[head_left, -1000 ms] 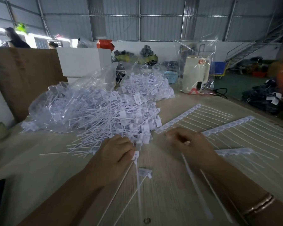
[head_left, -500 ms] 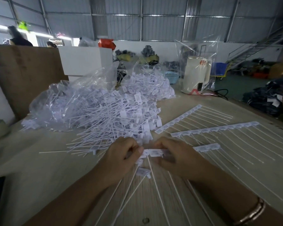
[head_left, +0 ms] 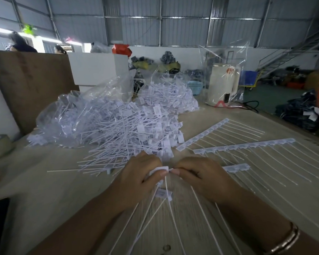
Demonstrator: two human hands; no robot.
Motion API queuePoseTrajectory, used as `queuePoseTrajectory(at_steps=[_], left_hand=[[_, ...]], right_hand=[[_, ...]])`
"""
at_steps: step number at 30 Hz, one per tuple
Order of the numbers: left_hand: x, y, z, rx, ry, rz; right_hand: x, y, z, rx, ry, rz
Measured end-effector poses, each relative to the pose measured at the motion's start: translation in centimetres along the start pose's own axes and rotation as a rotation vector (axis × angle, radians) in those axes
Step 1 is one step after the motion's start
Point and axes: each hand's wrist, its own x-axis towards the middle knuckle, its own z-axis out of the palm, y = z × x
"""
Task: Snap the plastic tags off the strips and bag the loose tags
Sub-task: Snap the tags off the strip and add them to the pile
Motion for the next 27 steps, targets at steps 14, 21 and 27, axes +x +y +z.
queuePoseTrajectory(at_steps=[14, 21, 27], left_hand=[[-0.2, 0.1, 0.2, -0.068, 0.037, -0.072], [-0.1, -0.1, 0.6, -0.068, 0.056, -0.136], [-0.5, -0.6, 0.7, -0.101, 0.019, -0.099]], right_hand=[[0.0, -2.1, 0.5, -0.127, 0.039, -0.014], [-0.6, -1.0, -0.7, 0.068, -0.073, 0.074], [-0.2, 0.1, 0.0, -0.165, -0.052, 0.015]])
